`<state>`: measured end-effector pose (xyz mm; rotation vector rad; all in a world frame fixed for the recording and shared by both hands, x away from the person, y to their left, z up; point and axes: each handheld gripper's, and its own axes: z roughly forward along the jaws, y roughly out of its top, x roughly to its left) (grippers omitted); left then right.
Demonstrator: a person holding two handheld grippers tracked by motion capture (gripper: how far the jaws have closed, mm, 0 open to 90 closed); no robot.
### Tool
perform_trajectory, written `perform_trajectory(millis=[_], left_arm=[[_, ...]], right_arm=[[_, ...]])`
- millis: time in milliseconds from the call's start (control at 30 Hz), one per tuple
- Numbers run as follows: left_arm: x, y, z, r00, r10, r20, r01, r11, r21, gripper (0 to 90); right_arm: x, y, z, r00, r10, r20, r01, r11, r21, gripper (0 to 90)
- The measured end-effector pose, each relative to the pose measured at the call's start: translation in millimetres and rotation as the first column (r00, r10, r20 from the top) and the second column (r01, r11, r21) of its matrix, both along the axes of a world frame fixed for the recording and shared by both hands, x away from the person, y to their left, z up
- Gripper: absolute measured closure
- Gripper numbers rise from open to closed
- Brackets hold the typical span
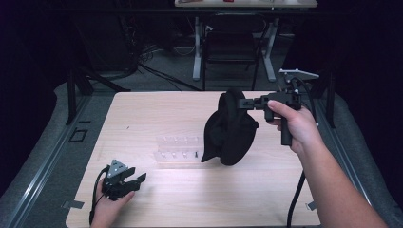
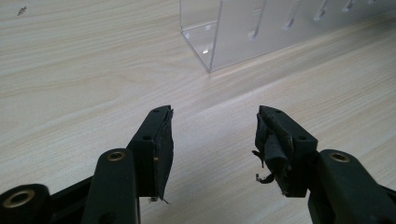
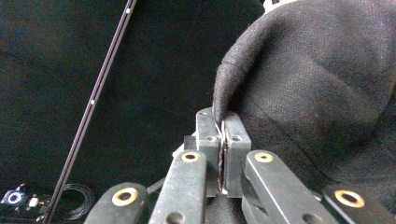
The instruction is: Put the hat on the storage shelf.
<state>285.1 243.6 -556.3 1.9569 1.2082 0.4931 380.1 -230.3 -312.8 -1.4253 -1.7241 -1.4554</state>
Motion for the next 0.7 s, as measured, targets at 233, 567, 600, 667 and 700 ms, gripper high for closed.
perform_trajectory(millis=[233,567,600,667,700], left_arm=[[0.2,1.0,0.4,1.0,0.0,0.0,0.0,1.0,-0.006,46.5],[0.2,1.7,0.9,1.0,0.0,0.001,0.0,0.9998,-0.019,46.5],[0.2,2.0,1.0,1.0,-0.001,0.001,0.001,0.9999,-0.017,46.5],[0.2,2.1,0.9,1.0,0.002,0.001,-0.002,0.9998,-0.021,46.5],[0.2,2.3,0.9,1.0,0.002,0.001,-0.002,0.9998,-0.021,46.5]], right_arm=[[9.5,16.1,-1.6,0.9998,0.02,-0.002,-0.02,1.0,-0.014,88.5],[22.0,33.2,-6.2,0.9998,0.019,-0.008,-0.019,0.999,-0.032,88.5],[23.2,33.9,-6.6,0.9998,0.018,-0.008,-0.019,0.999,-0.035,88.5],[25.3,34.4,-7.3,0.9998,0.018,-0.011,-0.019,0.999,-0.034,88.5],[26.4,34.6,-7.8,0.9998,0.015,-0.01,-0.015,0.999,-0.034,88.5]])
